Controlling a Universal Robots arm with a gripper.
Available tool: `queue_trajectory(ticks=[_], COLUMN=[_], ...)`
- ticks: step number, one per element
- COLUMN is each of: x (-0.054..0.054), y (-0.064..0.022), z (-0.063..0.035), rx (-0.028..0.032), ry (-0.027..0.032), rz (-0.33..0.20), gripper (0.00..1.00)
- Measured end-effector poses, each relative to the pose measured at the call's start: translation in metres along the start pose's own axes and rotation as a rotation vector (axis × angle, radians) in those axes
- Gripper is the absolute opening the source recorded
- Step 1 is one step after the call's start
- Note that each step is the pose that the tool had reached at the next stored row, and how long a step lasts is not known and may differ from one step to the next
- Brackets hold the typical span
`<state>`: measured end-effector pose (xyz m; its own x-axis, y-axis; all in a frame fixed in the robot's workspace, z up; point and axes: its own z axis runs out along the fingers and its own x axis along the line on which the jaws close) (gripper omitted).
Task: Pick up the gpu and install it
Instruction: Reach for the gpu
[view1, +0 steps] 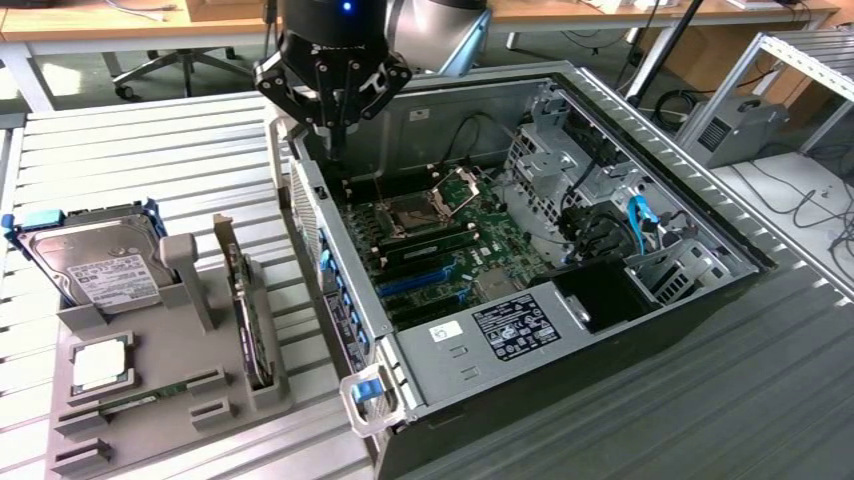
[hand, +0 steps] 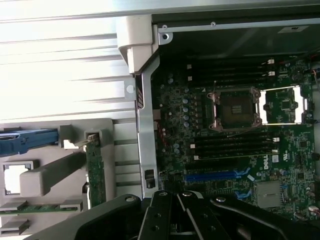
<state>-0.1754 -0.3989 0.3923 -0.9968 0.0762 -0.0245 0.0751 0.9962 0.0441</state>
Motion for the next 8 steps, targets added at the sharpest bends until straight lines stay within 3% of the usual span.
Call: queue_trajectory(ticks=[8], x=[0.0028], y=[-0.0002], z=[0.0000], rx=[0.0000], ry=[0.0001], rz=[0.000], gripper=[0.11])
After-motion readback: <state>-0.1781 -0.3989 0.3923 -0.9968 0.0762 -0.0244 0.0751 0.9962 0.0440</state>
